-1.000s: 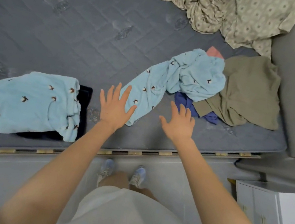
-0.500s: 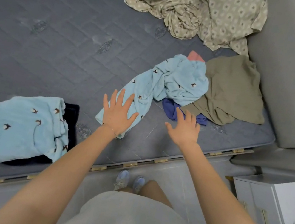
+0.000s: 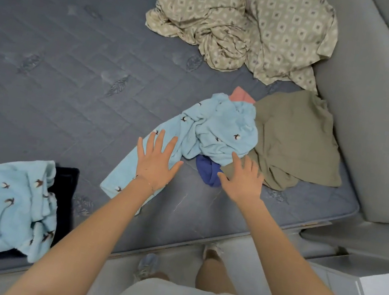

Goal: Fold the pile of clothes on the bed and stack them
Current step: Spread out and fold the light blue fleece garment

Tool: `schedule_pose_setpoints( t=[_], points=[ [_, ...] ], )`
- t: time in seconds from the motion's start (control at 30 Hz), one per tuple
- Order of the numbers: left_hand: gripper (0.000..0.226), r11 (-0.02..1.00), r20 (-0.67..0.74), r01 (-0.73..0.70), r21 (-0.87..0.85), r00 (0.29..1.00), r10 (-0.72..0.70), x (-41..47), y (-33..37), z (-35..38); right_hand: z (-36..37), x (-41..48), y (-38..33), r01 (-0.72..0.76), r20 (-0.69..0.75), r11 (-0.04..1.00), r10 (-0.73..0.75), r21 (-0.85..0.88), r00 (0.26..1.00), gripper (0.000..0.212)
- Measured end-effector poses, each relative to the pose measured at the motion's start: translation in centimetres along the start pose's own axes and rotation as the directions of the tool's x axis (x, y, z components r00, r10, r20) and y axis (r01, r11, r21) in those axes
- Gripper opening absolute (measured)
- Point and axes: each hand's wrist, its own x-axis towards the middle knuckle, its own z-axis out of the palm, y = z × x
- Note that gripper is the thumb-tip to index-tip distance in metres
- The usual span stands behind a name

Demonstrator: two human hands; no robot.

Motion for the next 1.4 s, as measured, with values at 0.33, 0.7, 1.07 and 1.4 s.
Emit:
schedule_pose_setpoints(
  t=[0.33, 0.7, 1.07, 1.4],
  points=[
    [0.07, 0.975, 0.077, 0.206, -0.087, 0.977, -0.199, 9.1, 8.8, 3.9, -3.1, 11.0, 7.3, 0.144, 0.059, 0.989, -0.142, -0.044, 0.988, 0.079],
    [0.074, 0.946, 0.154, 0.274, -0.173, 0.956, -0.249, 18.2, 9.1, 13.2, 4.1, 23.4, 9.2, 0.175, 0.136, 0.983, -0.166, -0.052, 0.977, 0.088],
    [0.09, 0.996, 0.074, 0.052, -0.069, 0.996, -0.046, 27.9, 8.9, 23.2, 11.8, 33.0, 10.6, 0.023, -0.016, 0.959, -0.02, 0.281, 1.0, 0.114],
    [0.037, 0.902, -0.051, 0.087, -0.424, 0.991, -0.12, 26.2, 8.8, 18.7, 9.3, 31.3, 10.1, 0.055, 0.013, 0.872, -0.07, 0.486, 0.997, 0.037]
  ],
)
